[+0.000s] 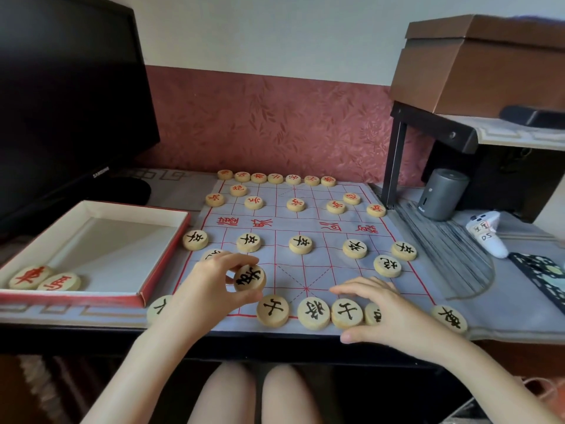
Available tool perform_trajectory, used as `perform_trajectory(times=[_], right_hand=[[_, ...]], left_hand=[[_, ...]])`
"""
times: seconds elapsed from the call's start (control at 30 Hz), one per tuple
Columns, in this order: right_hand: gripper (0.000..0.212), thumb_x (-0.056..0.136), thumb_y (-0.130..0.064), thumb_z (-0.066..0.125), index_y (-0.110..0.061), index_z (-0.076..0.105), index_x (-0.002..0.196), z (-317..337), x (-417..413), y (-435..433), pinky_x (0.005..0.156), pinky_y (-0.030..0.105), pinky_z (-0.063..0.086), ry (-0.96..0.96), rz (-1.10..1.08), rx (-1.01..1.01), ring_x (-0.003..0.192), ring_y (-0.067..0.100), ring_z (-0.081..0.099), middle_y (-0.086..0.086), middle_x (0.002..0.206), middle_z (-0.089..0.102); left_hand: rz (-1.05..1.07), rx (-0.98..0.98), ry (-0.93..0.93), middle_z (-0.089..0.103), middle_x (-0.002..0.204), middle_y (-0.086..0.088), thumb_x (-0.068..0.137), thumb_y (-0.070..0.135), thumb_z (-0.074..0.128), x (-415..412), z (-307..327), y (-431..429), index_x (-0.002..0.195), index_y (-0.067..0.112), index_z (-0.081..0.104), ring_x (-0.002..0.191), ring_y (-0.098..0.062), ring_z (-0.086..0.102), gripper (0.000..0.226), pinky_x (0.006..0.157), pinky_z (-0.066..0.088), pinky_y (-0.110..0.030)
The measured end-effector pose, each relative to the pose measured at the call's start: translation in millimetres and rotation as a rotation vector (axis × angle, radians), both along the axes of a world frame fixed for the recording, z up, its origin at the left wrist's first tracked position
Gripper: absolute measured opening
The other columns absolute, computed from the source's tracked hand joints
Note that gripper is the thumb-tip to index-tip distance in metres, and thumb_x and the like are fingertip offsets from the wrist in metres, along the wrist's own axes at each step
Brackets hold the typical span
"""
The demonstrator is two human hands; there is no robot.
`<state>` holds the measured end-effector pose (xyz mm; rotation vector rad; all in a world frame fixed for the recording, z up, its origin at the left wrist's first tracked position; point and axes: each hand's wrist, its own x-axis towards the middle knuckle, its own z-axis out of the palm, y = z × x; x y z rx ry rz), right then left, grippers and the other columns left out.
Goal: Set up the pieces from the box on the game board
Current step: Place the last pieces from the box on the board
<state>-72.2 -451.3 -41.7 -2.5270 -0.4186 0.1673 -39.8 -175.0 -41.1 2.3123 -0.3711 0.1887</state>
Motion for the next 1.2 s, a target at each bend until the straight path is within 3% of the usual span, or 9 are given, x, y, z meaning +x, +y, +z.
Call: perform_trajectory(times=[0.13, 0.3, 0.4, 0.47, 0.57, 0.7, 0.9, 1.07, 1.2], right_hand=[[0.052, 0.073, -0.045, 0.073, -0.055, 0.050, 0.119, 6.9, 0.6, 1.2, 0.100, 0.012, 0.027, 0.009, -0.060, 0.155, 0.127, -0.018, 0.026, -0.035, 0.132, 0.038], [0.039, 0.082, -0.037, 0.067, -0.044, 0.055, 0.118, 11.9, 7.1, 15.5, 0.094, -0.002, 0.025, -0.095, -0.030, 0.185, 0.117, -0.024, 0.033, -0.031, 0.123, 0.049], [0.038, 0.084, -0.037, 0.065, -0.043, 0.054, 0.120, 11.0, 8.7, 22.7, 0.093, 0.000, 0.029, -0.099, -0.014, 0.196, 0.119, -0.020, 0.036, -0.030, 0.123, 0.052], [0.037, 0.084, -0.037, 0.064, -0.043, 0.054, 0.120, 10.4, 8.6, 25.9, 0.092, 0.001, 0.030, -0.090, -0.006, 0.197, 0.120, -0.019, 0.036, -0.029, 0.123, 0.052], [0.037, 0.085, -0.037, 0.063, -0.045, 0.054, 0.120, 10.6, 7.6, 29.6, 0.091, -0.001, 0.030, -0.080, 0.001, 0.195, 0.119, -0.021, 0.035, -0.031, 0.122, 0.051], [0.037, 0.085, -0.034, 0.064, -0.043, 0.054, 0.120, 10.3, 8.5, 33.7, 0.090, -0.005, 0.026, -0.074, 0.005, 0.195, 0.118, -0.020, 0.037, -0.029, 0.122, 0.052], [0.036, 0.085, -0.034, 0.065, -0.043, 0.055, 0.119, 12.4, 11.8, 46.8, 0.094, 0.006, 0.031, -0.056, 0.031, 0.225, 0.119, -0.017, 0.040, -0.026, 0.122, 0.054], [0.036, 0.086, -0.033, 0.064, -0.040, 0.056, 0.120, 17.2, 22.5, 75.1, 0.096, 0.008, 0.032, -0.062, 0.099, 0.275, 0.116, -0.017, 0.043, -0.026, 0.121, 0.057], [0.034, 0.087, -0.031, 0.063, -0.037, 0.057, 0.120, 19.5, 35.3, 115.8, 0.097, 0.007, 0.034, -0.044, 0.182, 0.314, 0.114, -0.016, 0.045, -0.024, 0.122, 0.057]], left_hand=[[-0.013, 0.039, -0.037, 0.056, 0.101, 0.019, 0.071, 0.030, 0.077, -6.0, -0.4, 4.1, 0.117, 0.033, 0.056, 0.093, -0.001, 0.051, 0.051, 0.073, 0.037, -0.002], [-0.017, 0.137, -0.064, 0.051, 0.106, 0.022, 0.071, 0.034, 0.076, -16.1, -3.3, 8.2, 0.118, 0.033, 0.057, 0.111, -0.001, 0.047, 0.051, 0.081, 0.035, -0.009], [-0.017, 0.276, -0.086, 0.041, 0.107, 0.025, 0.074, 0.039, 0.072, -21.0, -3.6, 10.8, 0.122, 0.036, 0.052, 0.115, 0.001, 0.041, 0.051, 0.070, 0.034, -0.001], [-0.028, 0.327, -0.094, 0.045, 0.112, 0.022, 0.075, 0.040, 0.071, -20.6, -8.7, 13.3, 0.124, 0.035, 0.051, 0.119, -0.002, 0.038, 0.054, 0.078, 0.034, -0.002], [-0.050, 0.314, -0.107, 0.056, 0.118, 0.007, 0.069, 0.035, 0.076, -15.8, -22.2, 16.1, 0.123, 0.026, 0.056, 0.122, -0.009, 0.038, 0.058, 0.099, 0.032, -0.020], [-0.088, 0.322, -0.133, 0.057, 0.121, 0.003, 0.069, 0.039, 0.074, -12.1, -32.1, 20.3, 0.125, 0.023, 0.056, 0.125, -0.008, 0.035, 0.061, 0.104, 0.031, -0.025], [-0.109, 0.211, -0.149, 0.051, 0.124, 0.016, 0.063, 0.063, 0.063, -13.6, -30.6, 23.6, 0.125, 0.030, 0.054, 0.123, 0.008, 0.023, 0.071, 0.104, 0.024, -0.015], [-0.026, 0.158, -0.196, 0.051, 0.118, 0.018, 0.068, 0.064, 0.055, -14.5, -20.2, 49.9, 0.116, 0.031, 0.061, 0.120, 0.005, 0.037, 0.059, 0.100, 0.027, -0.010], [0.138, 0.164, -0.248, 0.058, 0.105, 0.016, 0.077, 0.026, 0.071, -18.1, -7.8, 85.5, 0.109, 0.024, 0.066, 0.108, -0.005, 0.049, 0.033, 0.096, 0.039, -0.024]])
